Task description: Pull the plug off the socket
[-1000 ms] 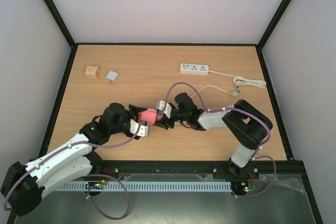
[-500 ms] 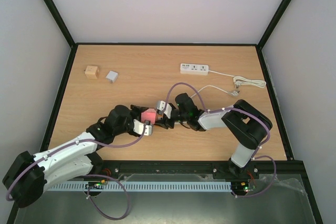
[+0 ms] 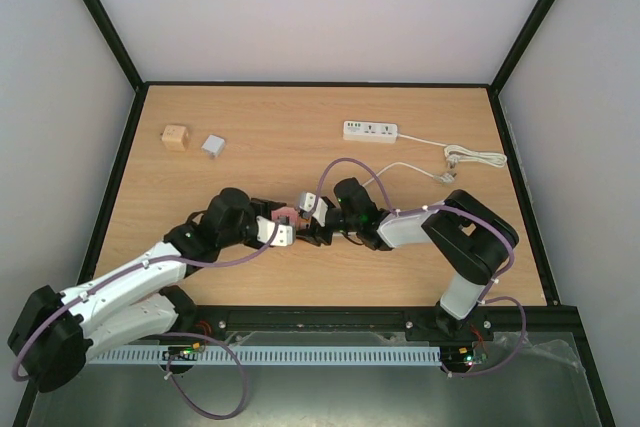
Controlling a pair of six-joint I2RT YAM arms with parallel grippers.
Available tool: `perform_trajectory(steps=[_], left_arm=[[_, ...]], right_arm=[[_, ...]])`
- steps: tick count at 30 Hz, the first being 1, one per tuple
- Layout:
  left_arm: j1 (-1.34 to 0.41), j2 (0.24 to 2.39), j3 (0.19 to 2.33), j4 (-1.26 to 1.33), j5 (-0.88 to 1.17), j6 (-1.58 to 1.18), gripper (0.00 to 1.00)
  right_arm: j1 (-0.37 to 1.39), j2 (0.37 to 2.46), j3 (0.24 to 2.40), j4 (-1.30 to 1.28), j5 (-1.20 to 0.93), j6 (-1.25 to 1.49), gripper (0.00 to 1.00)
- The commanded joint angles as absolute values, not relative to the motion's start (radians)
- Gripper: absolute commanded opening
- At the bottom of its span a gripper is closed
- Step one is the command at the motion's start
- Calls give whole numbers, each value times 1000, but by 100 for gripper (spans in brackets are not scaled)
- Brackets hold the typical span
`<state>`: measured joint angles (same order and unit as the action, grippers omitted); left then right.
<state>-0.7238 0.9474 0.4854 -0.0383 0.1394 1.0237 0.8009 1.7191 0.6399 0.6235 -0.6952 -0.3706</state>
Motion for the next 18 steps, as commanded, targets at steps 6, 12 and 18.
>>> perform_trajectory(steps=[6,12,18], left_arm=[[-629,1018,641,-277,339,976,51],[-588,1075,707,-393,440,961,41],[-561,1142,773,-464,495,922,35]], right_arm=[[811,1742,617,653,-701,-378,42],[811,1746,616,657,-702,-373,42],[811,1750,617,661,-700,-371,42]])
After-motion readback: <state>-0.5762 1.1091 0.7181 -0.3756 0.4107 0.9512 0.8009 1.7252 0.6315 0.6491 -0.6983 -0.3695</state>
